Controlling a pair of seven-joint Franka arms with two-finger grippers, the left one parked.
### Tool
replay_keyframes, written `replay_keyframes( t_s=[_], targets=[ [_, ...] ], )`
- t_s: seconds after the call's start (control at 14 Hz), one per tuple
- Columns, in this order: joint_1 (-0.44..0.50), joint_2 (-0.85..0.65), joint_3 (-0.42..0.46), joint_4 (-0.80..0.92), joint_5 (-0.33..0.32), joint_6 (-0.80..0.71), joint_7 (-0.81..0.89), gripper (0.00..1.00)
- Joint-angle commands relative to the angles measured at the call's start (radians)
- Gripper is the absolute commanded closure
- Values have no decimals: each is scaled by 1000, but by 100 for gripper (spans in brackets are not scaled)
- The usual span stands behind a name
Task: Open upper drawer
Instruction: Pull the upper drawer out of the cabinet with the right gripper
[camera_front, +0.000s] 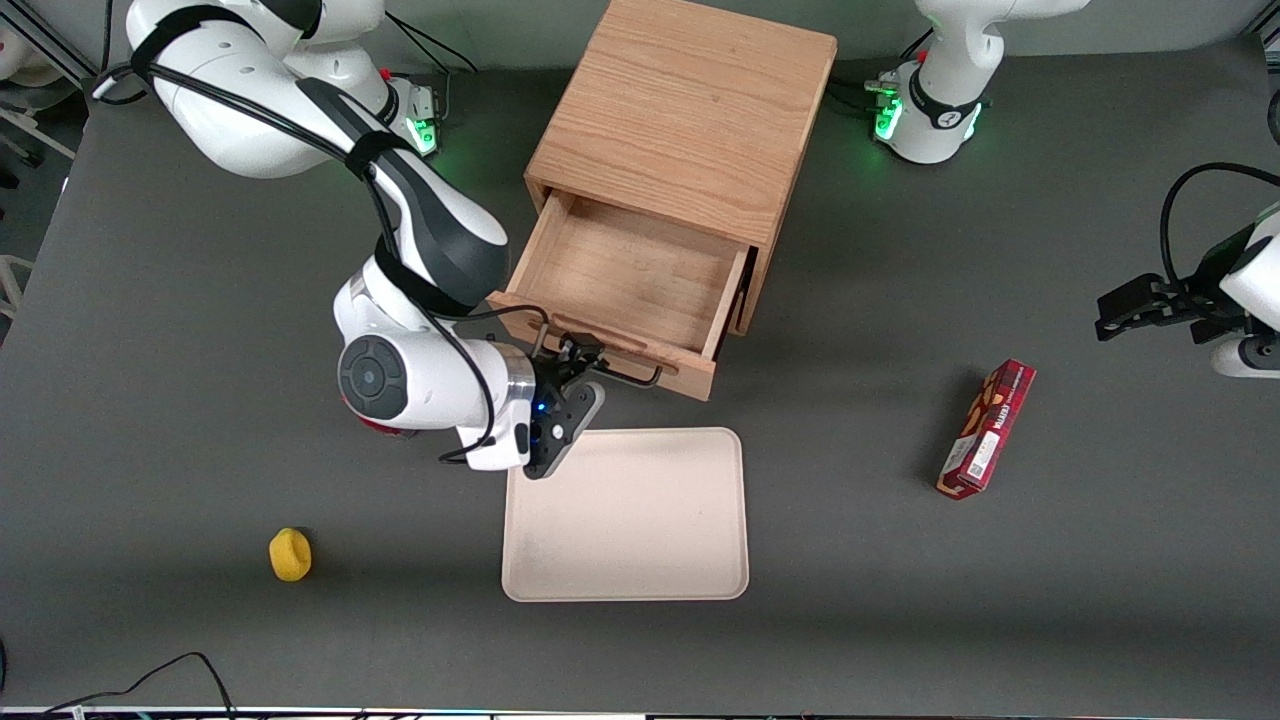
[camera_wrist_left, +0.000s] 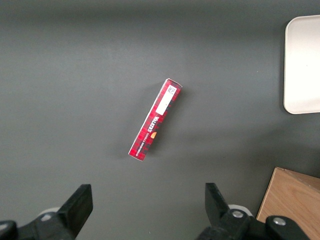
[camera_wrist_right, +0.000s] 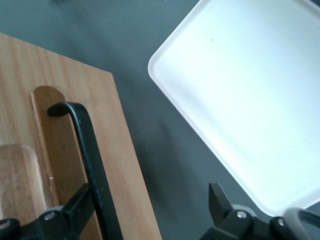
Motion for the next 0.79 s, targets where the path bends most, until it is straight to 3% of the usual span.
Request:
replay_keyframes(
  t_s=[0.0, 0.71],
  targets=[
    [10, 47, -12, 90, -29, -26, -19, 0],
    [10, 88, -84, 188, -27, -42, -84, 0]
  ],
)
